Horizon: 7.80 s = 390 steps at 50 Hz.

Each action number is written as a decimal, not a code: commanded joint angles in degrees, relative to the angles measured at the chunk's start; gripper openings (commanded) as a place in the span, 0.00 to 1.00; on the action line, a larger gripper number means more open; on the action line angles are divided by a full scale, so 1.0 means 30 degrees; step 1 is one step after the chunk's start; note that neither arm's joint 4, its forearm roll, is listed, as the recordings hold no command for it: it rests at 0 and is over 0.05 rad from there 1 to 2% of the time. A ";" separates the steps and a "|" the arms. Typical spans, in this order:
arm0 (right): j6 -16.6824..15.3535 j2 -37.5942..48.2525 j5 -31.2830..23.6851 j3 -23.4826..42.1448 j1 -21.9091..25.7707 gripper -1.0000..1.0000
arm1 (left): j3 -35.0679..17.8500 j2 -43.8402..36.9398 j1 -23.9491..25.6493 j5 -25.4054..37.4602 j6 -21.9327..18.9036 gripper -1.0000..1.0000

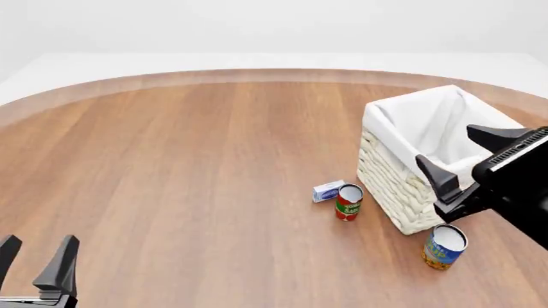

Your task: Pick up the alphabet soup and the cream cheese box, and put them in the basket.

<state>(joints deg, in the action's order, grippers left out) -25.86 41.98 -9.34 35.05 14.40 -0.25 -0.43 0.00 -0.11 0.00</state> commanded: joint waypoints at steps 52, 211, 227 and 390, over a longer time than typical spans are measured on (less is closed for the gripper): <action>-0.5706 0.9896 -0.5598 0.8191 0.4732 1.00 | 0.0000 0.0000 0.0000 0.0000 0.0000 1.00; -1.4409 2.2531 -1.1857 1.5371 0.4214 1.00 | 0.0000 0.0000 0.0000 0.0000 0.0000 1.00; -1.4281 2.3010 -1.1862 1.5845 0.4475 1.00 | 0.0000 0.0000 0.0000 0.0000 0.0000 1.00; -1.6734 2.8586 -1.3001 2.0955 0.3333 1.00 | 0.0000 0.0000 0.0000 0.0000 0.0000 1.00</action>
<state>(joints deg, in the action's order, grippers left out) -75.85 126.52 -47.77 96.00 24.70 -0.25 -0.43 0.00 -0.11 0.00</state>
